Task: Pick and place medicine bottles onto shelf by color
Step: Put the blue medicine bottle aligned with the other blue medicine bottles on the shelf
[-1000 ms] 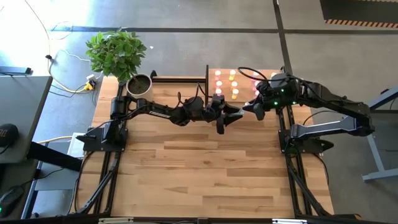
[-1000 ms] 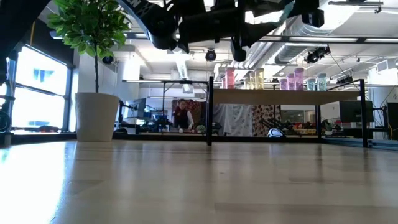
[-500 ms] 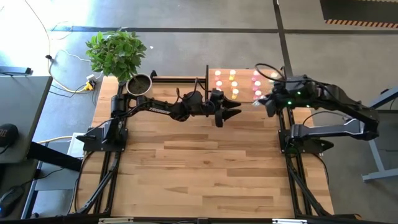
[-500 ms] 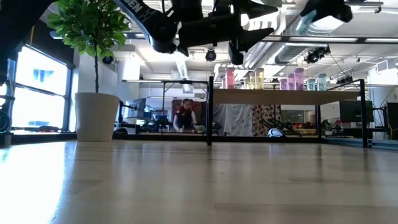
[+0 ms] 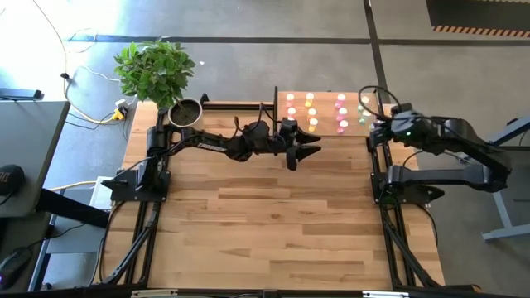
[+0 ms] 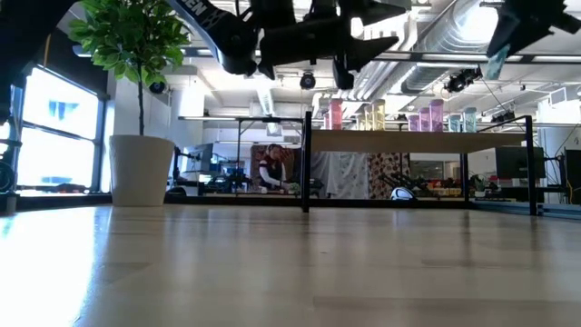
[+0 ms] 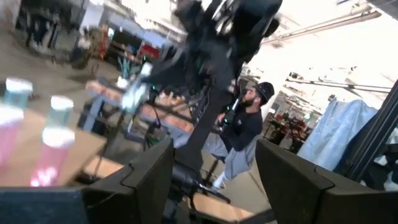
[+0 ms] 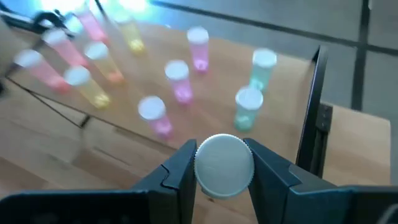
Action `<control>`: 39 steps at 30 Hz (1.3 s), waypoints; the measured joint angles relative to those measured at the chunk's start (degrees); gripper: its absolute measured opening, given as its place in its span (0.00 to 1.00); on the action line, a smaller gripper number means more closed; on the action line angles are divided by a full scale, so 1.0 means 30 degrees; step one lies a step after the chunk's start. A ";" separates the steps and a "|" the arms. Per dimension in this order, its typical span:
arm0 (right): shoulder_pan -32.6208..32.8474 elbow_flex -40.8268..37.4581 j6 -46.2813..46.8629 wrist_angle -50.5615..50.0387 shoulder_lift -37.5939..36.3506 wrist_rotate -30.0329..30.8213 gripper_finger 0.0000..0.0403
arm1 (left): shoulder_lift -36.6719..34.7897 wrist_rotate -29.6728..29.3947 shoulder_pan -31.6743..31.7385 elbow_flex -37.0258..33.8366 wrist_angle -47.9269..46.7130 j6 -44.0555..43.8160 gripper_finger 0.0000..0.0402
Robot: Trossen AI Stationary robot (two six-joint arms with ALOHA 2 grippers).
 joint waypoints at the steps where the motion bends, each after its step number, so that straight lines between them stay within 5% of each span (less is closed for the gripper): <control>1: 0.0000 -0.0375 0.0235 0.0004 -0.0023 0.0032 0.27 | -0.0082 -0.0100 -0.0039 0.0000 0.0076 0.0346 0.54; 16: -0.1398 -0.3648 0.0738 0.1004 0.0229 0.0613 0.27 | -0.3524 -0.3079 -0.0046 0.0007 -0.6693 0.6263 0.54; 23: -0.3418 -0.3648 -0.2487 0.2765 0.1341 -0.0540 0.27 | -0.4401 -0.3781 0.0065 0.0007 -0.7302 0.7841 0.54; 39: -0.6719 -0.3648 -0.4237 0.3594 0.2946 -0.3444 0.27 | -0.4493 -0.3781 0.0136 0.0000 -0.8287 0.7960 0.54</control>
